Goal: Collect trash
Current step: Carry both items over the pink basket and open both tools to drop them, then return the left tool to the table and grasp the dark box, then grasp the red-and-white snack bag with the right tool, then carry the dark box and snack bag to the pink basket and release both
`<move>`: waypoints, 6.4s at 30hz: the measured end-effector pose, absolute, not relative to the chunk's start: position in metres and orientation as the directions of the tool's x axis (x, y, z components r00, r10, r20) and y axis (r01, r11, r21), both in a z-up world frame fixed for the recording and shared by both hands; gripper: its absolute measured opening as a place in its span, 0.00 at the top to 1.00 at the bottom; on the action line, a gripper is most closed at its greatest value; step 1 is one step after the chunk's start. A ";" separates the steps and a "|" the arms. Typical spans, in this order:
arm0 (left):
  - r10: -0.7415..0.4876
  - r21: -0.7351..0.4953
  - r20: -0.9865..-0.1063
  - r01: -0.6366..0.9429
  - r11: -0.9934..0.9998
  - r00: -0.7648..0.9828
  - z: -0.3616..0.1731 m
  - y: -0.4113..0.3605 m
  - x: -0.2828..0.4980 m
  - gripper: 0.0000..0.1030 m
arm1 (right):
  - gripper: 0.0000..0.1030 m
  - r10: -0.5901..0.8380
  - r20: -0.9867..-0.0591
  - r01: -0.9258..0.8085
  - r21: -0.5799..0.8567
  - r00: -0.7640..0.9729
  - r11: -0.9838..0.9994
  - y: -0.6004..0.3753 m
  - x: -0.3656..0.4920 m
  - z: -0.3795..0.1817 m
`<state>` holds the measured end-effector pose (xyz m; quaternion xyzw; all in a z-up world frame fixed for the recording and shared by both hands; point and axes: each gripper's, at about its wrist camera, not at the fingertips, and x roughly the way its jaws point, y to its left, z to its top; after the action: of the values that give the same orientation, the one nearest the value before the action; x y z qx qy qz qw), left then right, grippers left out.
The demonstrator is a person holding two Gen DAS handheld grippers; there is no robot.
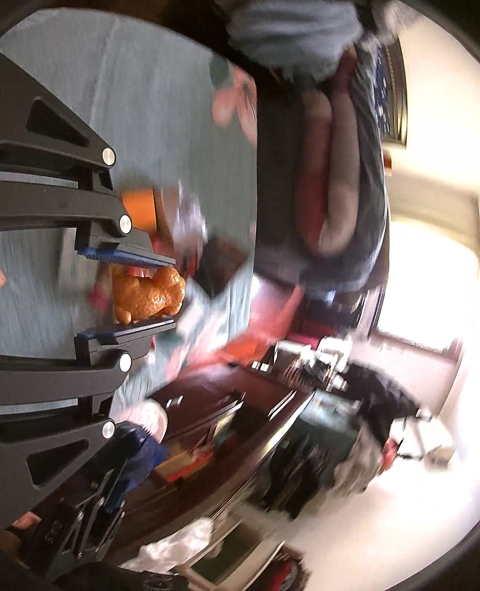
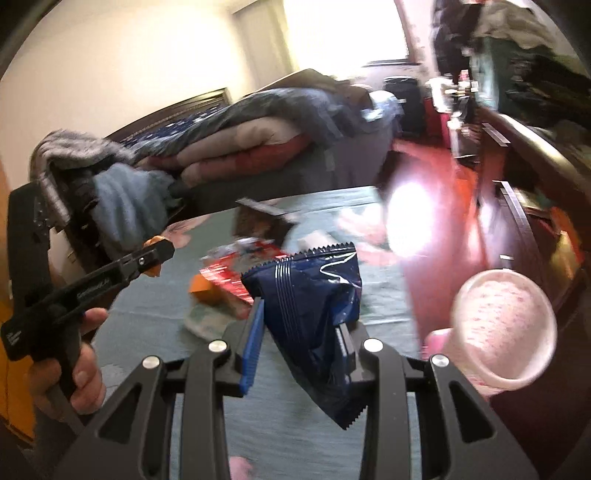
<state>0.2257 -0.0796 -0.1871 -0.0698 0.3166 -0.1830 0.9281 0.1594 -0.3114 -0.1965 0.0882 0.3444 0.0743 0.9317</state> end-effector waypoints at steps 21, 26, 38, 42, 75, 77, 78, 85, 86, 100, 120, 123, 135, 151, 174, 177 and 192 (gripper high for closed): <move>-0.620 -0.246 -0.677 0.672 0.698 0.396 -0.251 -0.386 0.283 0.66 | 0.64 -0.125 -0.719 0.329 0.151 0.684 0.932 -0.525 0.192 -0.284; -0.628 -0.277 -0.687 0.668 0.691 0.364 -0.265 -0.408 0.301 0.40 | 0.54 -0.161 -0.726 0.350 0.115 0.668 0.930 -0.547 0.202 -0.307; -0.628 -0.321 -0.627 0.581 0.748 0.462 -0.238 -0.364 0.298 0.26 | 0.28 -0.174 -0.731 0.361 0.105 0.659 0.927 -0.555 0.209 -0.324; -0.595 -0.301 -0.610 0.541 0.785 0.524 -0.221 -0.335 0.292 0.24 | 0.27 -0.153 -0.720 0.353 0.135 0.677 0.926 -0.546 0.202 -0.311; -0.044 0.170 -0.751 0.257 0.951 0.659 -0.260 -0.156 0.397 0.21 | 0.07 0.171 -0.638 -0.088 0.160 0.751 0.983 -0.330 0.206 -0.218; -0.080 0.118 -0.765 0.260 0.958 0.639 -0.262 -0.152 0.396 0.50 | 0.07 0.177 -0.635 -0.096 0.160 0.752 0.982 -0.327 0.207 -0.218; -0.102 0.086 -0.767 0.258 0.962 0.634 -0.262 -0.148 0.395 0.61 | 0.07 0.179 -0.636 -0.098 0.160 0.750 0.982 -0.326 0.209 -0.219; -0.152 0.021 -0.716 0.239 0.971 0.682 -0.250 -0.133 0.378 0.79 | 0.07 0.196 -0.650 -0.109 0.172 0.734 0.979 -0.317 0.216 -0.224; -0.158 0.014 -0.709 0.237 0.971 0.688 -0.248 -0.130 0.375 0.79 | 0.07 0.200 -0.652 -0.111 0.176 0.731 0.978 -0.316 0.216 -0.224; -0.146 -0.062 -0.597 0.136 0.989 0.789 -0.202 -0.075 0.303 0.79 | 0.07 0.196 -0.715 -0.150 0.128 0.671 0.980 -0.268 0.251 -0.253; -0.079 -0.099 -0.608 0.024 0.995 0.790 -0.208 -0.021 0.287 0.79 | 0.39 0.177 -0.764 -0.199 0.065 0.621 0.978 -0.234 0.288 -0.271; -0.070 -0.101 -0.607 0.011 0.995 0.792 -0.206 -0.017 0.282 0.79 | 0.39 0.198 -0.753 -0.212 0.079 0.627 0.974 -0.231 0.278 -0.261; -0.041 -0.114 -0.579 -0.031 0.993 0.815 -0.186 0.004 0.247 0.79 | 0.39 0.267 -0.718 -0.274 0.111 0.643 0.955 -0.211 0.234 -0.230; -0.062 -0.131 -0.540 -0.012 0.991 0.839 -0.165 0.003 0.215 0.79 | 0.39 0.297 -0.686 -0.291 0.128 0.665 0.948 -0.212 0.199 -0.208; -0.318 -0.109 -0.530 0.308 0.945 0.787 -0.156 -0.150 0.228 0.79 | 0.39 0.157 -0.660 -0.055 0.172 0.734 0.984 -0.345 0.169 -0.206; -0.359 -0.114 -0.536 0.356 0.927 0.764 -0.159 -0.177 0.233 0.79 | 0.39 0.120 -0.662 -0.005 0.174 0.740 0.985 -0.370 0.166 -0.209; -0.521 -0.110 -0.602 0.584 0.805 0.605 -0.188 -0.303 0.252 0.79 | 0.39 -0.089 -0.704 0.280 0.160 0.704 0.946 -0.495 0.155 -0.244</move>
<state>0.2524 -0.3030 -0.1878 0.0488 0.3195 -0.3087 0.8946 0.1550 -0.4946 -0.2443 0.1287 0.3710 -0.1009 0.9141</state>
